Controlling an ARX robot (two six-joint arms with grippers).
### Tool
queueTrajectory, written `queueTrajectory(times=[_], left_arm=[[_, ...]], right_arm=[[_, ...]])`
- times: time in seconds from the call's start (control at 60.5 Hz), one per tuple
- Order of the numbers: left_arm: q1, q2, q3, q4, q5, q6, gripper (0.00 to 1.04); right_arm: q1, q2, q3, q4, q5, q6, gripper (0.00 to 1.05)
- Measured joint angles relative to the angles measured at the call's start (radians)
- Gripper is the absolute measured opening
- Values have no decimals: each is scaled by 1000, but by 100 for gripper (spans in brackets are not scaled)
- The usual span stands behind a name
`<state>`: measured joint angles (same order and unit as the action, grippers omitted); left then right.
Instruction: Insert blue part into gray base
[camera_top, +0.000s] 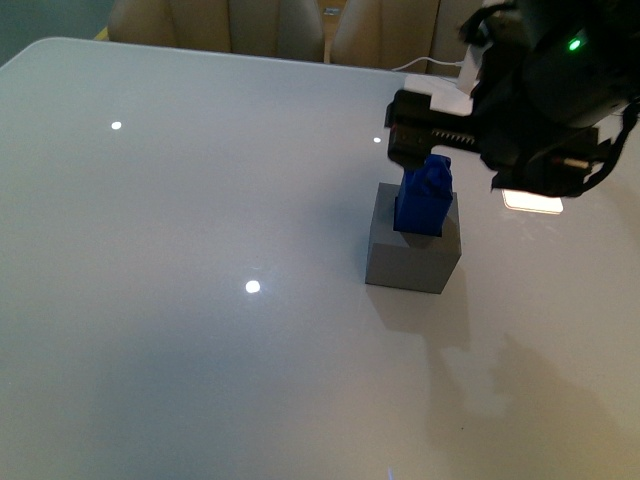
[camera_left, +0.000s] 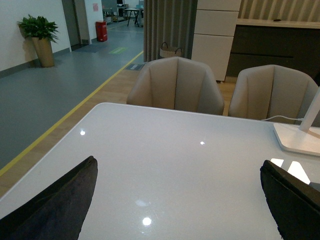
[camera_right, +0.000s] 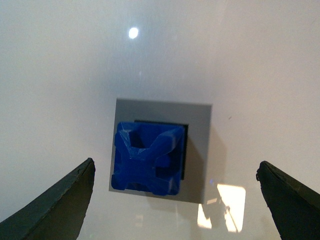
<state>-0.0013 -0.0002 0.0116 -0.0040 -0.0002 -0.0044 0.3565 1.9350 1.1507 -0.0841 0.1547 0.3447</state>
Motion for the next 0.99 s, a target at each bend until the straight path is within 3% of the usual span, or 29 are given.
queueTrajectory(times=[0.149, 0.215, 0.314, 0.43, 0.661, 0.777, 0.992], left_arm=[[0, 0, 0, 0, 0, 0, 97], [0, 0, 0, 0, 1, 0, 97], [0, 0, 0, 0, 0, 0, 97], [0, 0, 0, 0, 0, 0, 97], [0, 0, 0, 0, 0, 0, 97], [0, 0, 0, 0, 0, 0, 97], [0, 0, 0, 0, 0, 0, 97]], right_arm=[[-13, -179, -117, 122, 73, -64, 94], [-23, -212, -236, 457, 148, -150, 84], [-58, -242, -470, 920, 128, -267, 67], [-109, -338, -647, 1150, 87, -312, 46], [-185, -525, -850, 1175, 12, -335, 3], [-212, -575, -937, 1218, -19, -339, 2], [-260, -758, -1033, 1129, -60, -339, 2]])
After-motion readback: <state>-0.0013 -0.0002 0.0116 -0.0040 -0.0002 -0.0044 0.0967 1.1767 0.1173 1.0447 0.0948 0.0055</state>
